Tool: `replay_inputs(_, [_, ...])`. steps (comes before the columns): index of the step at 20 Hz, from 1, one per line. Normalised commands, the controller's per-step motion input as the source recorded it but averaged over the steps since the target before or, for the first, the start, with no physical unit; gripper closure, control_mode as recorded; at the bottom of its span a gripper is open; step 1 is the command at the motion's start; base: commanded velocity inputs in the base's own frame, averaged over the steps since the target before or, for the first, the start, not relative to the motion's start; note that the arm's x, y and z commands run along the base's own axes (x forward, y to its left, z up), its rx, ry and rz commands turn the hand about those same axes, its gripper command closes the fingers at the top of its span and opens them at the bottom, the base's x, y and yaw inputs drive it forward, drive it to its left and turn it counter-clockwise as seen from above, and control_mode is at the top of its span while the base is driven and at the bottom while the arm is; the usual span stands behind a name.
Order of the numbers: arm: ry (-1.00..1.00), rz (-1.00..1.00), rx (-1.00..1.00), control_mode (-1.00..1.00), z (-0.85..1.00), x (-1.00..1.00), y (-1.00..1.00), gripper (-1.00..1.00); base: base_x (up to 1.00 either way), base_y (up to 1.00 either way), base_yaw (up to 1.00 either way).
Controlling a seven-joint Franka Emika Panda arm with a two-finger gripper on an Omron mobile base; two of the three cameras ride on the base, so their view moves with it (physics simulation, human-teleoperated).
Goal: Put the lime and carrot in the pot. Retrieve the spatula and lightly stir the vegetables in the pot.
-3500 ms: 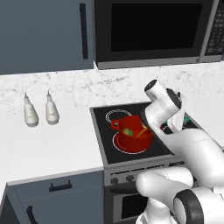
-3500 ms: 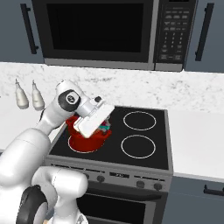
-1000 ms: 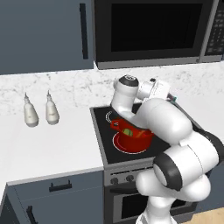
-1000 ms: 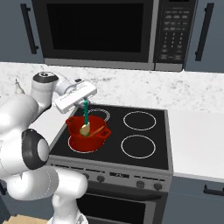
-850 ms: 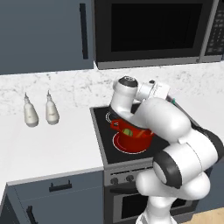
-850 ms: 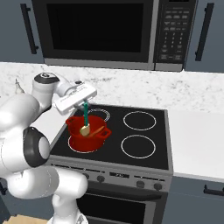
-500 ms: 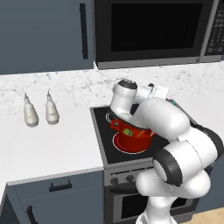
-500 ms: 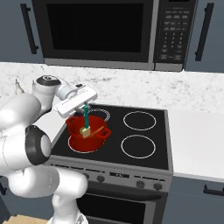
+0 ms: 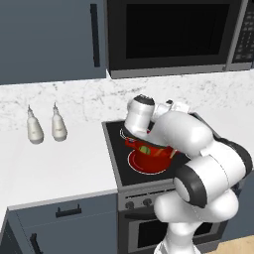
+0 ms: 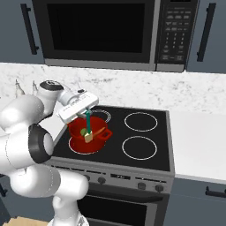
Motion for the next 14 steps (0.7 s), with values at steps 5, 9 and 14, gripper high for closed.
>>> replay_inputs(5, [0.00, 0.00, 0.00, -1.00, 0.51, -0.02, 0.00, 1.00, 0.00, 0.00, 0.00])
replay_inputs(9, [0.00, 0.00, 0.00, -1.00, 0.52, 0.12, 0.00, 1.00, 0.00, 0.00, 0.00])
replay_inputs(14, [0.00, 0.00, 0.00, -1.00, -0.38, 0.44, 0.00, 1.00, 0.00, 0.00, 0.00])
